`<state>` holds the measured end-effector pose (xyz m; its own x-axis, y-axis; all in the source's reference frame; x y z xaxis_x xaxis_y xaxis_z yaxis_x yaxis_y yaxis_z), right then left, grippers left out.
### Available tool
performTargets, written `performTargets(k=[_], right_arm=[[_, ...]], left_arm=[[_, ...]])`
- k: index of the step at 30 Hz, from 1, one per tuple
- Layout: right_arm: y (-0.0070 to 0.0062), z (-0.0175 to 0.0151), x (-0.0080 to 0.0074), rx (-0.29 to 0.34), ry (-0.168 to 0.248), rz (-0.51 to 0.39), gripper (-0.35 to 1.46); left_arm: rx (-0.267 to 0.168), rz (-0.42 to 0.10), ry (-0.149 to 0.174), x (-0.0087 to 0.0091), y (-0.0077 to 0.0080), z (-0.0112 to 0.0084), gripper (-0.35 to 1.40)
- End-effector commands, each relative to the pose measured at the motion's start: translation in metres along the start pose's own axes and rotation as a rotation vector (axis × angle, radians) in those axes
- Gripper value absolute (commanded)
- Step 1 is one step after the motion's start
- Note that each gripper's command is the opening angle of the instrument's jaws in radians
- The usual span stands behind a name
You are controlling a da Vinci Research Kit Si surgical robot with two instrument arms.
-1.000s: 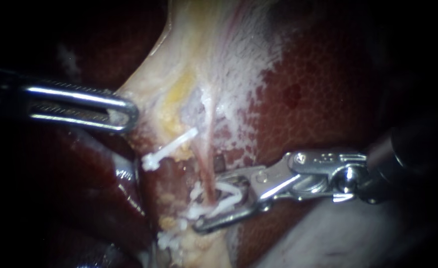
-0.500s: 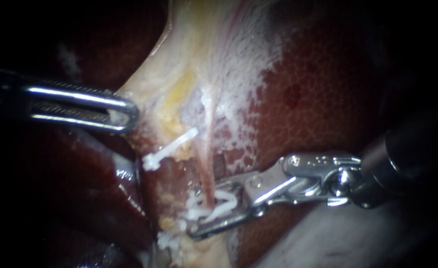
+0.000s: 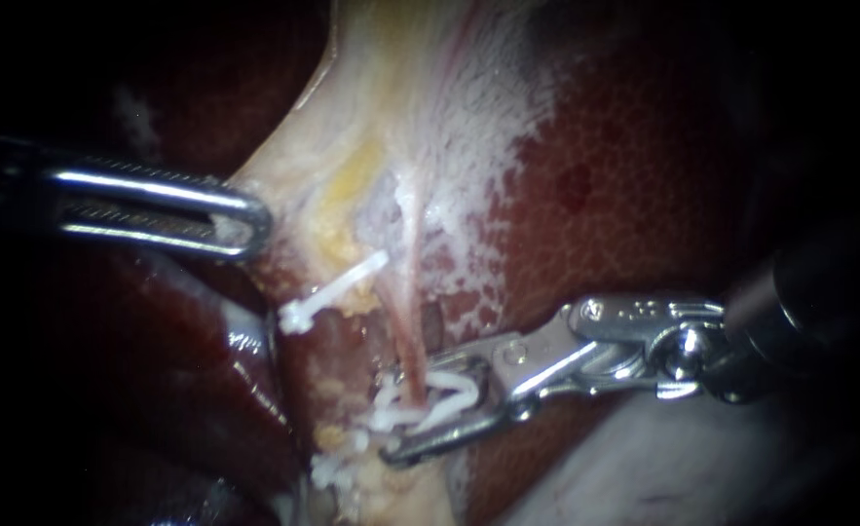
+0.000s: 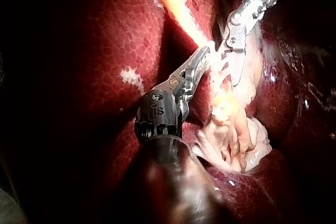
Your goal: Clipping second clip right tube
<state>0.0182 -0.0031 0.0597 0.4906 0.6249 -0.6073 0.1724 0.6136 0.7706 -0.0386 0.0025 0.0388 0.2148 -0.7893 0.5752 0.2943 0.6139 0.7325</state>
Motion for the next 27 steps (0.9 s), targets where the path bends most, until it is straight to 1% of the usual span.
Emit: performTargets(k=[1, 3, 4, 6, 9, 16, 27], right_arm=[[0.0002, 0.0000, -0.0001, -0.009, 0.005, 0.006, 0.01], [0.0007, -0.0002, -0.0002, -0.030, 0.017, 0.042, -0.31], [0.0009, -0.0003, -0.0003, -0.037, 0.020, 0.049, -0.35], [0.0013, -0.0007, -0.0005, -0.044, 0.023, 0.049, -0.35], [0.0015, -0.0011, -0.0009, -0.044, 0.023, 0.048, -0.35], [0.0014, -0.0009, -0.0012, -0.044, 0.022, 0.052, -0.35], [0.0014, -0.0009, -0.0012, -0.044, 0.022, 0.052, -0.35]], left_arm=[[0.000, 0.000, 0.000, 0.0000, 0.0000, 0.0000, -0.35], [0.000, 0.000, 0.000, 0.0000, 0.0000, 0.0001, -0.35], [0.000, 0.000, 0.000, 0.0000, 0.0000, 0.0001, -0.35], [0.000, 0.000, 0.000, 0.0000, 0.0000, 0.0001, -0.35], [0.000, 0.000, 0.000, 0.0000, 0.0000, 0.0001, -0.35], [0.000, 0.000, 0.000, 0.0000, 0.0000, 0.0001, -0.35], [0.000, 0.000, 0.000, 0.0000, 0.0000, 0.0001, -0.35]])
